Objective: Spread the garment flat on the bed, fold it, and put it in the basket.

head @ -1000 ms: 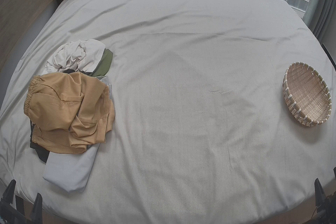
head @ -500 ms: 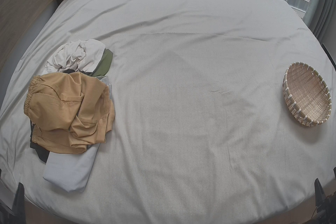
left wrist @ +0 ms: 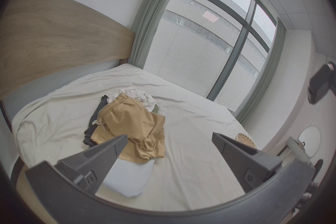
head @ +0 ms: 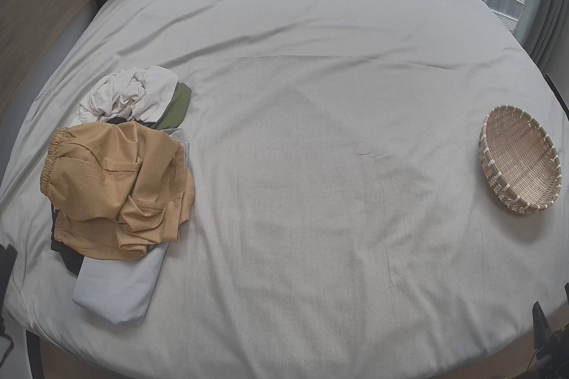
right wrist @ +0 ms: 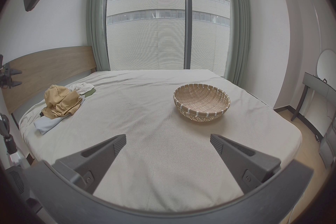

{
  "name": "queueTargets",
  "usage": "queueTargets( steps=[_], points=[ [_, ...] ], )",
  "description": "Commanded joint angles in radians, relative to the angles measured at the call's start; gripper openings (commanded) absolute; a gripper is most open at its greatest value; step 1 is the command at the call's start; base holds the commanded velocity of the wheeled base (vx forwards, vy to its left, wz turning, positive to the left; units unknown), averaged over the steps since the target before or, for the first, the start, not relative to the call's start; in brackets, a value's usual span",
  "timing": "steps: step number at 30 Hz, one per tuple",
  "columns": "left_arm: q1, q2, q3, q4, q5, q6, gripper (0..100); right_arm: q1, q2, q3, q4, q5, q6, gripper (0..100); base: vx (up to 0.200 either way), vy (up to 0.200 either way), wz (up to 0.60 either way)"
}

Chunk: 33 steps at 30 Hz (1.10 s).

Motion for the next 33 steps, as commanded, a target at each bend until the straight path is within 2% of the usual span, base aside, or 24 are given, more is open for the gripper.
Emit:
queueTargets(
  steps=[1, 4, 5, 6, 8, 10, 11, 12, 13, 15, 17, 19, 23, 26, 27, 33],
  points=[
    [0.102, 0.278, -0.107, -0.095, 0.002, -0.012, 100, 0.002, -0.009, 0.018, 0.0, 0.0, 0.0, 100, 0.0, 0.0, 0.0],
    [0.22, 0.366, -0.167, -0.105, -0.008, 0.06, 100, 0.002, -0.009, 0.018, 0.0, 0.0, 0.0, 100, 0.0, 0.0, 0.0],
    [0.233, 0.373, -0.173, -0.109, -0.011, 0.068, 100, 0.002, -0.009, 0.018, 0.0, 0.0, 0.0, 100, 0.0, 0.0, 0.0],
    [0.306, 0.412, -0.201, -0.125, -0.048, 0.101, 100, 0.002, -0.009, 0.018, 0.0, 0.0, 0.0, 100, 0.0, 0.0, 0.0],
    [0.386, 0.444, -0.219, -0.147, -0.116, 0.112, 100, 0.002, -0.009, 0.018, 0.0, 0.0, 0.0, 100, 0.0, 0.0, 0.0],
    [0.386, 0.444, -0.219, -0.147, -0.116, 0.112, 100, 0.002, -0.009, 0.018, 0.0, 0.0, 0.0, 100, 0.0, 0.0, 0.0],
    [0.513, 0.481, -0.231, -0.155, -0.248, 0.115, 100, 0.003, -0.01, 0.018, 0.0, 0.0, 0.0, 100, 0.0, 0.0, 0.0],
    [0.52, 0.481, -0.231, -0.155, -0.255, 0.115, 100, 0.003, -0.009, 0.018, 0.0, 0.0, 0.0, 100, 0.0, 0.0, 0.0],
    [0.596, 0.502, -0.233, -0.156, -0.35, 0.115, 100, 0.003, -0.009, 0.018, 0.0, 0.0, 0.0, 100, 0.0, 0.0, 0.0],
    [0.69, 0.53, -0.233, -0.156, -0.473, 0.114, 100, 0.003, -0.009, 0.018, 0.0, 0.0, 0.0, 100, 0.0, 0.0, 0.0],
    [0.799, 0.57, -0.231, -0.158, -0.642, 0.114, 100, 0.003, -0.009, 0.018, 0.0, 0.0, -0.002, 100, 0.0, 0.0, 0.0],
    [0.869, 0.61, -0.23, -0.161, -0.766, 0.115, 100, 0.003, -0.009, 0.018, 0.0, 0.0, -0.002, 100, 0.0, 0.0, 0.0],
    [0.948, 0.685, -0.224, -0.199, -0.924, 0.114, 100, 0.002, -0.009, 0.018, 0.0, 0.0, -0.002, 100, 0.0, 0.0, 0.0],
    [0.972, 0.757, -0.222, -0.25, -0.987, 0.115, 100, 0.002, -0.009, 0.018, 0.0, 0.0, -0.003, 100, 0.0, 0.0, 0.0],
    [0.972, 0.757, -0.222, -0.25, -0.987, 0.115, 100, 0.002, -0.009, 0.018, 0.0, 0.0, -0.003, 100, 0.0, 0.0, 0.0],
    [0.98, 0.936, -0.207, -0.431, -1.09, 0.121, 100, 0.002, -0.009, 0.018, 0.0, 0.0, -0.003, 100, 0.0, 0.0, 0.0]
  ],
)
